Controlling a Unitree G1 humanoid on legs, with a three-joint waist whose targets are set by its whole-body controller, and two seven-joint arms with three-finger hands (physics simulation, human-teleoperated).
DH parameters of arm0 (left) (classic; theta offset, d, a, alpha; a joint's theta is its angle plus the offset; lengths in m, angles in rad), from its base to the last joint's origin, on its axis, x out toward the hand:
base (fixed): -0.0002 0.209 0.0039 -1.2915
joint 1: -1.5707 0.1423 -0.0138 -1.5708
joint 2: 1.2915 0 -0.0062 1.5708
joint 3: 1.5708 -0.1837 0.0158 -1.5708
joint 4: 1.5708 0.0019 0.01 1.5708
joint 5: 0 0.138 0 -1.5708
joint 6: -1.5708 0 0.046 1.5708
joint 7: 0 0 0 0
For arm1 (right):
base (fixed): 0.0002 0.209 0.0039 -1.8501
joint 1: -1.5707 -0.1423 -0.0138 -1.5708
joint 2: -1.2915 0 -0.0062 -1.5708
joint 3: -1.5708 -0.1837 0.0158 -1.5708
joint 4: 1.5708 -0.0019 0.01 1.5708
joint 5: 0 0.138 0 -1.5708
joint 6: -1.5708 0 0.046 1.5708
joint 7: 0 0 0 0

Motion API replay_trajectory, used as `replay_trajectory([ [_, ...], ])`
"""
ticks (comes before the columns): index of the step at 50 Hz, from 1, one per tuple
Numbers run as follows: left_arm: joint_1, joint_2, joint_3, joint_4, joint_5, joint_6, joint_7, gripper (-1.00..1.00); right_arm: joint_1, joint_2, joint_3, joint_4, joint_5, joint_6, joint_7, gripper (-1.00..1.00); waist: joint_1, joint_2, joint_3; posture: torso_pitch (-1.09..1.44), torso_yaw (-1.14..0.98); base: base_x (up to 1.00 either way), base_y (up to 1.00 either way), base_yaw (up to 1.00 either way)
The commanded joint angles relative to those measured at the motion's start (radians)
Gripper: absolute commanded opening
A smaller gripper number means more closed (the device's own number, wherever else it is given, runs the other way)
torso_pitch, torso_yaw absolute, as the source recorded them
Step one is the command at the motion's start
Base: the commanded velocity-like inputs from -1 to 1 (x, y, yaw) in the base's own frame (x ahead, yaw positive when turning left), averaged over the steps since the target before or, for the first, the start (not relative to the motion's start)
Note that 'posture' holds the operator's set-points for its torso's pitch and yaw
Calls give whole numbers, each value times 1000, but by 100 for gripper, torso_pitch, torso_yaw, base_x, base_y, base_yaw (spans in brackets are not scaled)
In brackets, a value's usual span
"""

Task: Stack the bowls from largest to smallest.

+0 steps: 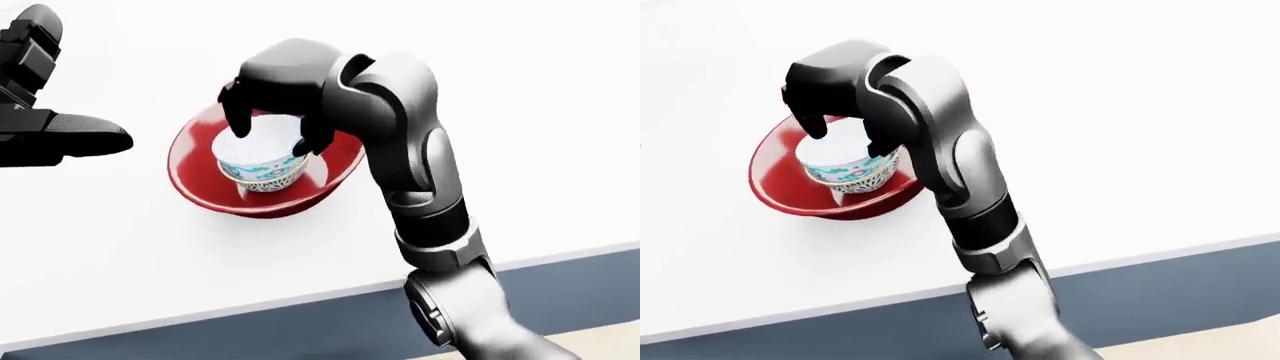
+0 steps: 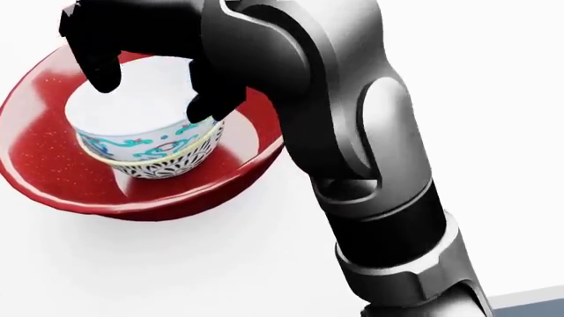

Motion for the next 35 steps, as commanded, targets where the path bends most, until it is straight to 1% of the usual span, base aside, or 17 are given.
replay_trajectory([
  [1,-20,25,27,-1,-2,-28,10,100,-51,-15,-23,-65,20,24,33,3,-1,7,-26,0,0,0,0,0],
  [4,-26,40,28,5,-17,-31,18,100,-63,-44,-38,-127,37,52,82,3,-2,5,-23,0,0,0,0,0],
  [6,-27,53,34,12,-29,-33,23,100,-80,-76,-59,-167,55,77,111,3,-3,4,-21,0,0,0,0,0],
  [7,-24,56,36,13,-30,-37,23,100,-92,-95,-73,-186,65,96,126,7,-3,3,-21,0,0,0,0,0],
  [11,-26,65,27,20,-32,-47,25,100,-134,-183,-113,-247,112,157,165,7,-3,0,-17,0,0,0,0,0],
  [13,-25,73,35,23,-41,-47,28,100,-137,-233,-135,-294,132,190,187,13,-2,-2,-15,0,0,0,0,0],
  [17,-21,98,52,34,-66,-53,37,100,-134,-316,-167,-370,176,254,219,18,-2,-6,-12,0,0,0,0,0],
  [18,-19,105,56,37,-70,-56,37,100,-103,-342,-170,-404,181,254,231,19,-2,-7,-11,0,0,0,0,0],
  [20,-14,113,57,42,-74,-62,38,100,-72,-388,-194,-448,202,268,238,25,-1,-10,-8,0,0,0,0,0],
  [22,-7,118,61,46,-73,-67,36,100,-61,-439,-224,-478,227,289,240,46,1,-13,-9,0,0,0,0,0],
  [23,-3,120,65,50,-75,-68,36,100,-51,-476,-248,-499,243,302,245,62,1,-14,-9,0,0,0,0,0],
  [24,1,122,71,52,-76,-70,35,100,-36,-514,-269,-529,260,319,255,73,2,-14,-10,0,0,0,0,0],
  [27,31,114,99,57,-57,-71,18,100,7,-635,-339,-583,330,363,255,100,8,-19,-8,0,0,0,0,0],
  [29,52,102,116,55,-36,-71,7,100,35,-713,-376,-609,384,395,240,100,11,-23,-7,0,0,0,0,0],
  [30,66,94,127,60,-11,-72,-8,100,52,-761,-408,-624,409,418,231,100,13,-25,-6,0,0,0,0,0],
  [33,93,76,151,46,49,-68,-38,100,159,-877,-482,-676,499,458,176,100,17,-32,-6,0,0,0,0,0],
  [35,145,51,193,10,143,-52,-86,100,238,-963,-550,-731,567,504,162,100,21,-40,-6,0,0,0,0,0],
])
